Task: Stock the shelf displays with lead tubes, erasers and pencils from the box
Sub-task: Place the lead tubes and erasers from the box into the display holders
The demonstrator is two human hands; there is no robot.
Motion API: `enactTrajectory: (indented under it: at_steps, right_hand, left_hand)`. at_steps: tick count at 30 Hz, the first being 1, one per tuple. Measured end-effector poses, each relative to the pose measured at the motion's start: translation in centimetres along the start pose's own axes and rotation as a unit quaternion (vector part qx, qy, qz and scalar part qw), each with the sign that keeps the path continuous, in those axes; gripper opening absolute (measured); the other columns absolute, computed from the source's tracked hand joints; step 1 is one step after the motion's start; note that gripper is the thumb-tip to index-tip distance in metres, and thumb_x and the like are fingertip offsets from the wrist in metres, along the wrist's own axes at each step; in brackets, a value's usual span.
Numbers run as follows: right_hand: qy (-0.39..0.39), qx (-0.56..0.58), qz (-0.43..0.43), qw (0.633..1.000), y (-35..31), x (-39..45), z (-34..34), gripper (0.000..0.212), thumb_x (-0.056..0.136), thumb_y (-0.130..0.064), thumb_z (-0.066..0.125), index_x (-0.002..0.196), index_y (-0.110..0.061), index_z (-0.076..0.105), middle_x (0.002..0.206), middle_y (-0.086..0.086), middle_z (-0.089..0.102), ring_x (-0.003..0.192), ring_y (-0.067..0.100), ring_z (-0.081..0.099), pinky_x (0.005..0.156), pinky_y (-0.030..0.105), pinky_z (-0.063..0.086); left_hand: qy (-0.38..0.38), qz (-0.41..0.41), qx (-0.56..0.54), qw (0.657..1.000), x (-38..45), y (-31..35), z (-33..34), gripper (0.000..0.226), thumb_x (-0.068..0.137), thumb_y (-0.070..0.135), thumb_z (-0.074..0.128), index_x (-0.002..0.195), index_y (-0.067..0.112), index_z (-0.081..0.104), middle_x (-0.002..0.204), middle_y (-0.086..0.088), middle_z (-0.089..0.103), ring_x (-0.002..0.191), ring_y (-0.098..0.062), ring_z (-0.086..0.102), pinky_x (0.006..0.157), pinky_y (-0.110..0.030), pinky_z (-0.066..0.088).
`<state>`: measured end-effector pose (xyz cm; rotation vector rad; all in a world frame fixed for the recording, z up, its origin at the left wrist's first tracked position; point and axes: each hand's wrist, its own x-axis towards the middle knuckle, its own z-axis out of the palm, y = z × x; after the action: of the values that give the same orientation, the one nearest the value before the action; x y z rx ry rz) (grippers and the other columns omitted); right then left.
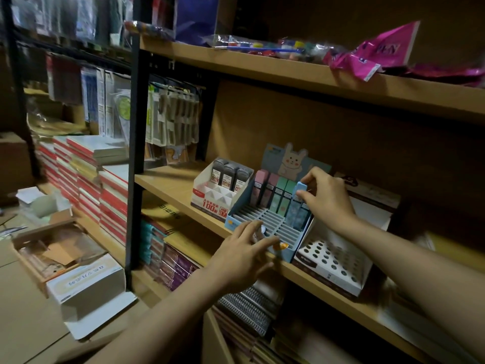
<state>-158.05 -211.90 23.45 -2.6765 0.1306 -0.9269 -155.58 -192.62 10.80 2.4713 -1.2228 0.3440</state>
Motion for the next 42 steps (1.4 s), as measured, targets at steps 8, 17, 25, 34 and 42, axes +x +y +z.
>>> enactTrajectory:
  at_steps: [8,17,25,34,42]
  right_hand:
    - [-0.01,-0.024,0.012,1.0,-0.2,0.7,0.4,0.018,0.084,-0.016,0.075,0.092,-0.014,0.059,0.087,0.003,0.064,0.078,0.017,0.062,0.07,0.035,0.055]
    - [0.008,-0.064,0.013,0.998,0.2,-0.1,2.0,0.018,0.083,-0.016,0.076,0.094,-0.01,0.063,0.096,0.007,0.064,0.083,0.018,0.057,0.068,0.027,0.046]
    - [-0.017,-0.101,0.022,0.995,-0.2,-1.2,1.1,0.042,0.087,-0.027,0.071,0.124,-0.008,0.061,0.121,0.01,0.054,0.097,0.024,0.062,0.084,0.031,0.05]
    - [0.023,0.147,-0.08,0.986,-3.4,-10.6,3.8,0.008,0.09,-0.022,0.065,0.096,-0.025,0.061,0.092,-0.01,0.06,0.074,0.0,0.059,0.062,0.01,0.047]
    - [-0.347,0.123,-0.082,0.926,-4.1,-23.4,15.9,0.004,0.084,-0.025,0.072,0.081,-0.025,0.07,0.071,-0.012,0.063,0.063,-0.002,0.055,0.058,0.011,0.041]
  left_hand:
    - [0.01,0.008,-0.002,1.0,0.2,-0.1,0.1,0.058,0.095,0.053,0.045,0.147,0.046,0.02,0.16,0.0,0.004,0.147,-0.026,0.001,0.115,-0.047,0.027]
    - [0.019,0.013,0.002,1.0,0.2,0.0,0.1,0.058,0.094,0.053,0.048,0.145,0.046,0.022,0.16,-0.002,0.005,0.147,-0.025,0.001,0.115,-0.047,0.028]
    - [-0.022,0.006,-0.025,0.999,-0.4,0.1,-0.3,0.064,0.094,0.053,0.046,0.148,0.05,0.011,0.16,0.008,-0.018,0.148,-0.023,-0.014,0.116,-0.048,0.016]
    - [0.084,-0.032,-0.189,0.978,-7.0,-1.1,1.3,0.026,0.091,0.024,0.062,0.117,0.02,0.06,0.114,0.006,0.06,0.103,-0.004,0.055,0.087,-0.022,0.05]
    - [-0.184,-0.413,-0.208,0.867,-24.1,-3.9,10.4,0.006,0.088,0.029,0.069,0.092,0.024,0.069,0.089,0.007,0.068,0.081,-0.005,0.064,0.068,-0.019,0.049]
